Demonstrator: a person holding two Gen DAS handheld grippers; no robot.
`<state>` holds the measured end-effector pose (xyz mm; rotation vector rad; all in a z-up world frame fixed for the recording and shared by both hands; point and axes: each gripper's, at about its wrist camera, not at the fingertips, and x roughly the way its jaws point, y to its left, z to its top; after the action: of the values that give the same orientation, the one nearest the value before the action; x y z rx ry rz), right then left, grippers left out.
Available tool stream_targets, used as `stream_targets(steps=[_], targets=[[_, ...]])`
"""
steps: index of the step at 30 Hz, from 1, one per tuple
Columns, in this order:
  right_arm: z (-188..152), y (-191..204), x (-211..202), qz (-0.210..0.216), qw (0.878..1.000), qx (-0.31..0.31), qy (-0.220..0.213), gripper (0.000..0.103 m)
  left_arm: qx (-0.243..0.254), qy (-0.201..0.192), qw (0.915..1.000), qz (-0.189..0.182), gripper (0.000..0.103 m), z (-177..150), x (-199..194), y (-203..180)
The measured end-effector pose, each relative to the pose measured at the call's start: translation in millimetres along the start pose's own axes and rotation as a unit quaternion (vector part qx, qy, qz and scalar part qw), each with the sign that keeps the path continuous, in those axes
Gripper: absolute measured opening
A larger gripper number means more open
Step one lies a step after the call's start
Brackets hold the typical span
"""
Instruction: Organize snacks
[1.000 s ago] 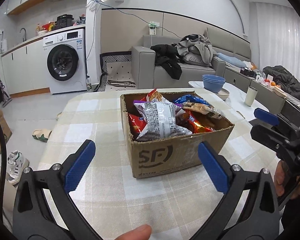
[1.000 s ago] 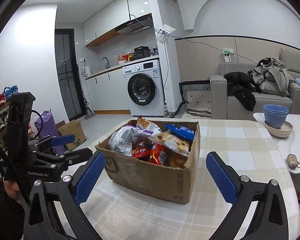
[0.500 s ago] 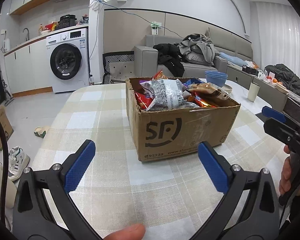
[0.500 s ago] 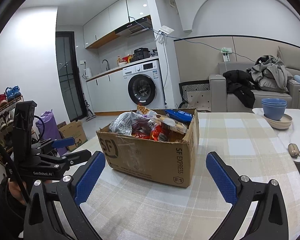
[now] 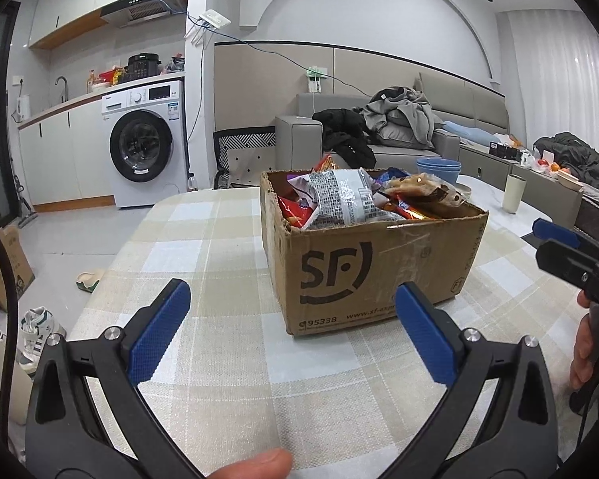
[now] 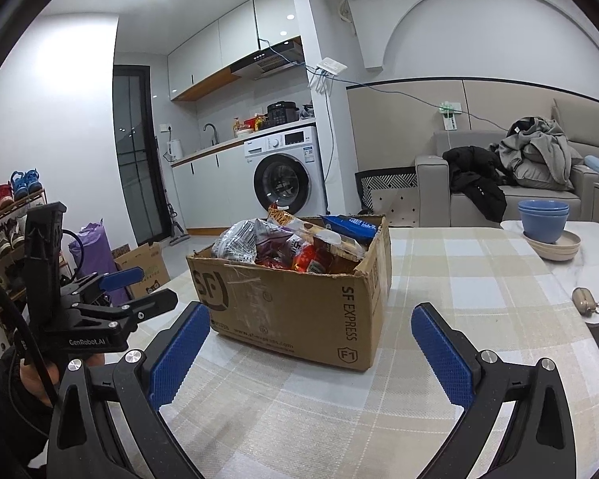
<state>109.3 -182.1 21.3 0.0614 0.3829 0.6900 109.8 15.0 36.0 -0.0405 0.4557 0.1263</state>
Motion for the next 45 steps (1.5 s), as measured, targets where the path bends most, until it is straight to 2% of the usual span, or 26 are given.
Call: stream_targets(steps=[14,45], targets=[[-1.9,11.8,-3.7,-0.013,0.999,-0.030,-0.009,0.103,-0.011,-0.006,0.9999,-0.004,0.102,-4.8,-1.5,5.3],[-3.0,10.0,-3.0,-0.015,0.999,-0.028,-0.009,0.103,-0.011,-0.008,0.9999,-0.004,0.102,-6.5,-1.3,4.2]])
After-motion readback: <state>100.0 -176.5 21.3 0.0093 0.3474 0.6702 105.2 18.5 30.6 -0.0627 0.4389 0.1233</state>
